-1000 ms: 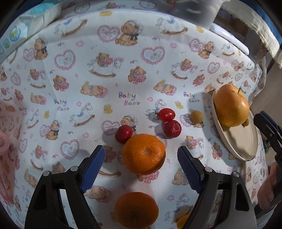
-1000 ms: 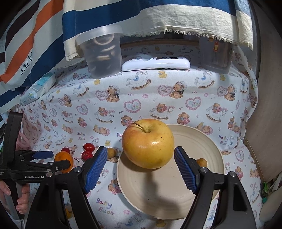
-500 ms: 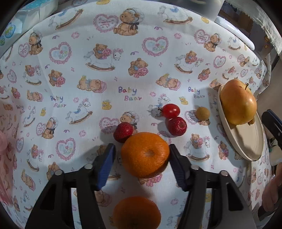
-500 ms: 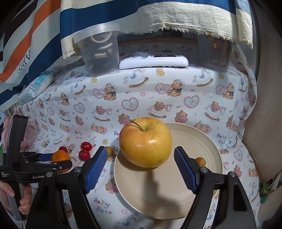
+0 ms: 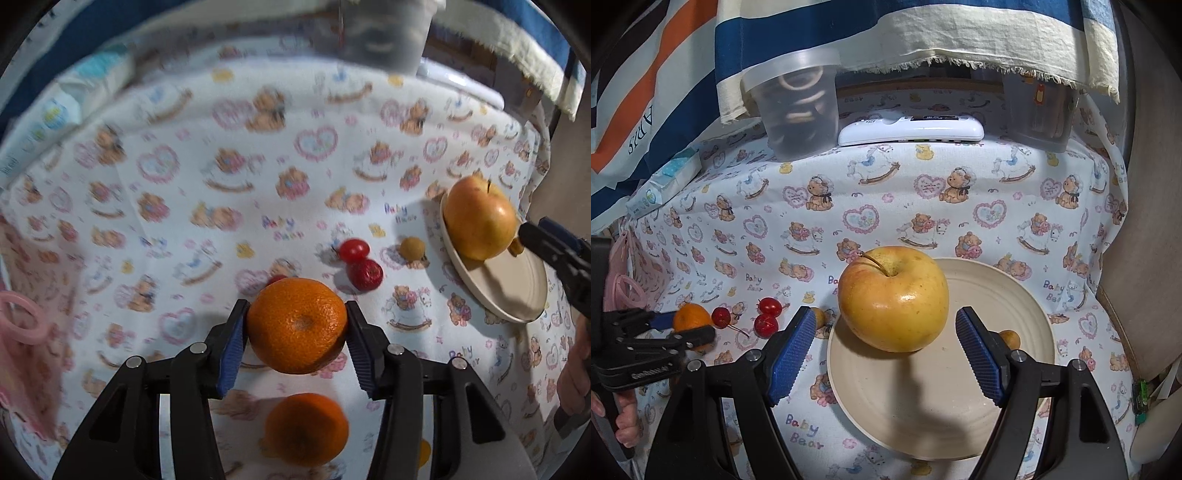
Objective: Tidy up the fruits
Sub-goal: 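Lift the mandarin with the left tool while the right tool grasps a red fruit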
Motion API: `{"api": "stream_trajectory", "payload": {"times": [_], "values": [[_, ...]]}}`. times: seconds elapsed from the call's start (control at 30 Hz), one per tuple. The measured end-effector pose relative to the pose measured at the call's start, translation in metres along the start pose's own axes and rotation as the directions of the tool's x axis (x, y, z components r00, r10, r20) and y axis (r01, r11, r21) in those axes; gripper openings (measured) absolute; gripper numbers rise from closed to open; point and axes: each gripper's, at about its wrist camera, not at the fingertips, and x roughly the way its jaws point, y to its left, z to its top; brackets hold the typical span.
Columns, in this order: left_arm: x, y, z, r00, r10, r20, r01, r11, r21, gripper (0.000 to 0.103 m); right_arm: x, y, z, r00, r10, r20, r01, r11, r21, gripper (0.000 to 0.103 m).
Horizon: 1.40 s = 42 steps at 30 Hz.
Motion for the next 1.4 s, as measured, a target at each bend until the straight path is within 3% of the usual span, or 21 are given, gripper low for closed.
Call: {"api": "stream_trajectory", "payload": {"times": [0.27, 0.37, 0.53, 0.87, 1.07, 1.4], "values": [[-0.023, 0.025, -0.003, 0.985, -0.028, 0.169, 0.037, 0.998, -0.049, 0.050, 0.001, 0.001, 0.001, 0.999, 0.037, -0.017, -0.037, 0.999, 0.014, 0.079], [-0.019, 0.029, -0.002, 0.986, -0.041, 0.159, 0.050, 0.997, -0.052, 0.050, -0.004, 0.003, 0.002, 0.999, 0.035, 0.000, -0.035, 0.999, 0.019, 0.079], [-0.021, 0.035, -0.004, 0.982, -0.002, 0.189, 0.014, 0.998, -0.060, 0.050, -0.010, 0.013, 0.007, 0.999, 0.047, -0.002, -0.047, 0.998, 0.036, 0.079], [-0.017, 0.048, -0.006, 0.977, -0.003, 0.211, 0.023, 0.995, -0.093, 0.050, -0.004, 0.077, 0.017, 0.993, 0.100, -0.070, -0.104, 0.993, -0.054, 0.079], [-0.014, 0.059, -0.009, 0.978, 0.007, 0.211, 0.024, 0.989, -0.144, 0.050, 0.030, 0.110, 0.013, 0.980, 0.120, -0.159, -0.134, 0.988, -0.082, 0.079], [-0.006, 0.072, -0.008, 0.982, 0.013, 0.188, 0.023, 0.982, -0.186, 0.050, 0.089, 0.130, -0.005, 0.946, 0.120, -0.302, -0.144, 0.988, -0.061, 0.061]]}}
